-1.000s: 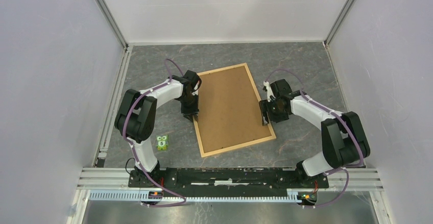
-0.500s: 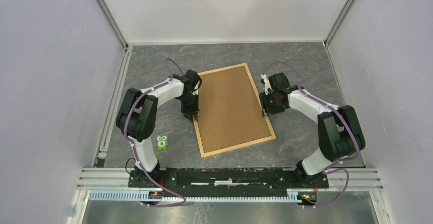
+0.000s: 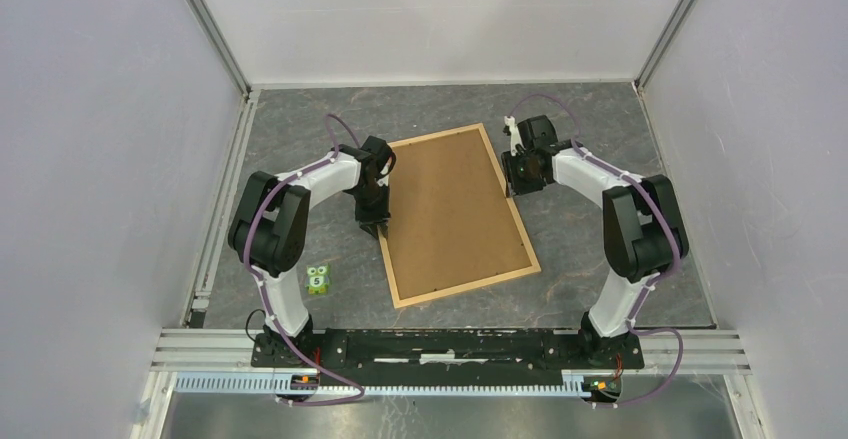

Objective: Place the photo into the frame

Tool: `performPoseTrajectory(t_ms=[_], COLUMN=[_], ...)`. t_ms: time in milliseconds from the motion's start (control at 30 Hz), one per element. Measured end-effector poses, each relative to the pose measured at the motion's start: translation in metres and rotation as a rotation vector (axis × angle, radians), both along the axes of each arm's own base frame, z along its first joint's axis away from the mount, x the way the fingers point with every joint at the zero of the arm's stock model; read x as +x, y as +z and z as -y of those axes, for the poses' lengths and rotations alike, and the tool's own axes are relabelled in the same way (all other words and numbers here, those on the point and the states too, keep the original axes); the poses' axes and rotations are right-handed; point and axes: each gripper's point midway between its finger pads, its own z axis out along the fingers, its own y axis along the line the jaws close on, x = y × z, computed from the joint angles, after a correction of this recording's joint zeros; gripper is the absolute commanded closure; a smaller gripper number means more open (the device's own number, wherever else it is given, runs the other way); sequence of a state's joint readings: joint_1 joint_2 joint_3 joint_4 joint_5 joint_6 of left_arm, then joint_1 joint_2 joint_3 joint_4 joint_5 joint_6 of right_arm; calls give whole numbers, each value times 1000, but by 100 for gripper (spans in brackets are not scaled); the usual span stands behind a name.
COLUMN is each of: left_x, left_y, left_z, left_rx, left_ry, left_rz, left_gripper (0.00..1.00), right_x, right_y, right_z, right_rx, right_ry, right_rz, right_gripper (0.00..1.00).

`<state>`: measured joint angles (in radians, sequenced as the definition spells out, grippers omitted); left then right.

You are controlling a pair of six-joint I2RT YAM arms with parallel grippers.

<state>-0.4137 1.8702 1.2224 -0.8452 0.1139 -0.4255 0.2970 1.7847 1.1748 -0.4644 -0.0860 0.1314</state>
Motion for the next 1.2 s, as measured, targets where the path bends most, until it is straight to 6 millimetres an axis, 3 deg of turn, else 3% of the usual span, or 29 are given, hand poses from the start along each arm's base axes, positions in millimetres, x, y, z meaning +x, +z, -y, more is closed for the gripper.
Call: performPoseTrajectory(t_ms=[267,1200], left_x=[0,0], left_y=[0,0], left_z=[0,0], left_rx=[0,0], left_ry=[0,0], left_rz=[0,0], left_gripper=[98,98], right_x=[-2,11], right_y=[-14,-14], right_z=[1,5], right_rx=[-12,2], right_ry=[1,-14], right_rz=[-34,-30], right_gripper=[63,62])
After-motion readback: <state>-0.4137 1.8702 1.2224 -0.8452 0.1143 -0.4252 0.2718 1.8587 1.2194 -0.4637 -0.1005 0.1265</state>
